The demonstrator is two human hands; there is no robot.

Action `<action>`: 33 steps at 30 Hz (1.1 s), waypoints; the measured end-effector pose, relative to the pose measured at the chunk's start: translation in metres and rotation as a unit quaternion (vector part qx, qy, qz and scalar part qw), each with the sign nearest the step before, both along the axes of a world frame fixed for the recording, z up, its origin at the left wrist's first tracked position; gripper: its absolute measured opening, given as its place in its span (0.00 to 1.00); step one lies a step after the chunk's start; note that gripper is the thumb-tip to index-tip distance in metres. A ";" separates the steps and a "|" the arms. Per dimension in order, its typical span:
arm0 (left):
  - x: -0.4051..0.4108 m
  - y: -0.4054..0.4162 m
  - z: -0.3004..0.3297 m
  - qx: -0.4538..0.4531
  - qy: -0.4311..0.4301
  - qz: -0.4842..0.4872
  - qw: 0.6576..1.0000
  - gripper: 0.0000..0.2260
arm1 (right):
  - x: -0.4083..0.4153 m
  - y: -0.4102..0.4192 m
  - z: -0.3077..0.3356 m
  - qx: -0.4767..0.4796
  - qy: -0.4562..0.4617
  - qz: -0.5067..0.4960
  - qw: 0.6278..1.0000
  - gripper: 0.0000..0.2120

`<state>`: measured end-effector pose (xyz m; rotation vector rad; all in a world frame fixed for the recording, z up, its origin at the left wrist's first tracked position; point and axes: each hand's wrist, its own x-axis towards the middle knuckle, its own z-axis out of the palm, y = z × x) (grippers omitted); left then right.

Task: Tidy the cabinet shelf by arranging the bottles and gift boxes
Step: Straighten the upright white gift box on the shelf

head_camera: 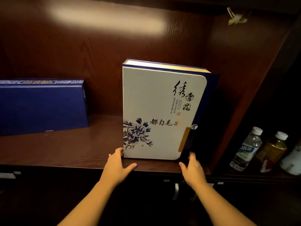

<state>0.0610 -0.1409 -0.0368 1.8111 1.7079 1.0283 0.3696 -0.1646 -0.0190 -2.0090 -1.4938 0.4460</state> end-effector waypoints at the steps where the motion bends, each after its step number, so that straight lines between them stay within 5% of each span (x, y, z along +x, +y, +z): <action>1: 0.000 0.000 0.001 -0.005 -0.002 0.002 1.000 0.37 | 0.000 0.000 0.000 0.004 -0.002 0.002 1.000 0.29; 11: 0.001 -0.011 0.007 -0.054 0.014 0.012 0.998 0.37 | 0.008 -0.004 -0.006 0.016 -0.018 0.034 0.999 0.28; 19: 0.003 -0.032 0.014 -0.083 0.016 -0.012 0.996 0.29 | 0.007 0.004 -0.001 -0.006 -0.211 0.052 0.976 0.36; 25: -0.027 -0.053 0.033 -0.098 0.064 -0.020 0.993 0.23 | -0.023 -0.002 0.034 -0.072 -0.210 0.189 0.957 0.25; 33: -0.126 -0.039 0.107 0.044 0.147 0.062 0.986 0.16 | -0.172 0.020 0.116 0.123 -0.197 0.374 0.898 0.14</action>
